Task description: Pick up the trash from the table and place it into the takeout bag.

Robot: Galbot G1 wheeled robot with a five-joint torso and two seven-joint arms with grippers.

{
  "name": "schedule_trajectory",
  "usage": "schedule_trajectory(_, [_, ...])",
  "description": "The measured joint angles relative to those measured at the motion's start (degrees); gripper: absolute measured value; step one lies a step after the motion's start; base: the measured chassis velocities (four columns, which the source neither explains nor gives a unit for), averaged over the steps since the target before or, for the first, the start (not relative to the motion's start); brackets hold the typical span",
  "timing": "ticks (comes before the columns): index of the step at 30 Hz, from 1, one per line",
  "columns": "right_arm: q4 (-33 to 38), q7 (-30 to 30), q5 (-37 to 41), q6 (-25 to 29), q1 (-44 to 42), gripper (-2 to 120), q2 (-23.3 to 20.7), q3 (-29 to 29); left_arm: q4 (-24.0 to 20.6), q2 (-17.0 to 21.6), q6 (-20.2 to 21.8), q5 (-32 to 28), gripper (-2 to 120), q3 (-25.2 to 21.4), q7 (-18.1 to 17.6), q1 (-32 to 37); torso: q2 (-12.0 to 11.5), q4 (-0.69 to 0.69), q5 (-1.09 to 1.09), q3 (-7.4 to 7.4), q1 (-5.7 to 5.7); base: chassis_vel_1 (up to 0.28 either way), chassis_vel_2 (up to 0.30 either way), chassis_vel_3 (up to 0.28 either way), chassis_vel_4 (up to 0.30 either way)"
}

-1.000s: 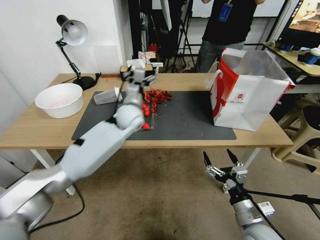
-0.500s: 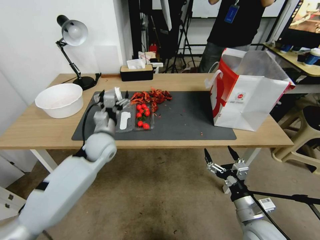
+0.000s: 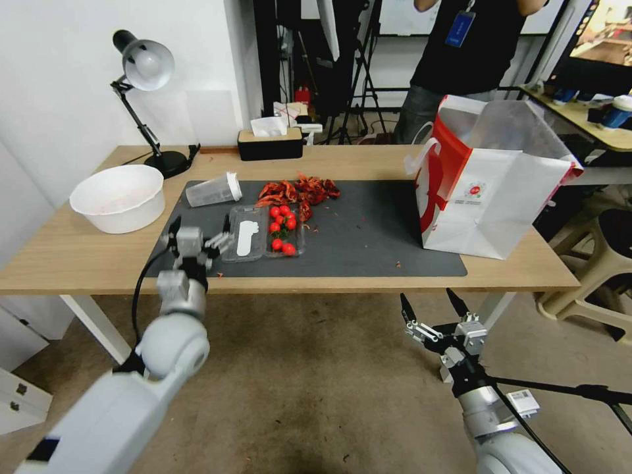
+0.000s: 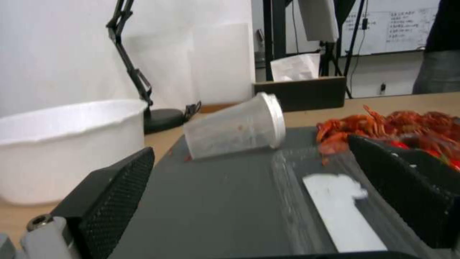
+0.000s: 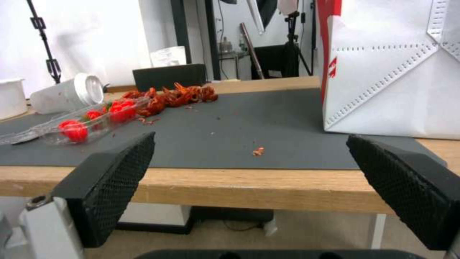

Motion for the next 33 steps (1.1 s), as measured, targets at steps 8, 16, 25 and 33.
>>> schedule_trajectory(8, [0.2,0.0,0.0,0.1,-0.2,100,-0.1,-0.2,-3.5,0.9,-3.7,-0.3,100,-6.9,5.8,10.4,0.0,0.00,0.01,0.00,0.01,0.000,0.000,0.000,0.000])
schedule_trajectory(16, [0.2,-0.1,-0.4,0.1,0.3,100,0.2,-1.4,-4.7,-0.2,-4.4,0.0,100,-8.7,5.8,13.7,0.0,0.00,0.00,0.00,0.00,0.000,0.000,0.000,0.000])
schedule_trajectory(25, [0.5,-0.1,-0.2,0.3,-0.4,100,-0.1,-1.1,-4.9,-1.7,-4.5,1.2,100,-9.0,6.0,14.8,0.0,0.00,0.00,0.00,0.00,0.000,0.000,0.000,0.000])
schedule_trajectory(33, [0.4,-0.3,0.1,0.6,-0.5,100,-0.2,-0.8,0.7,4.8,-6.7,-3.2,100,-8.8,14.5,7.8,0.0,0.00,-0.01,0.00,0.01,0.000,0.000,0.000,0.000])
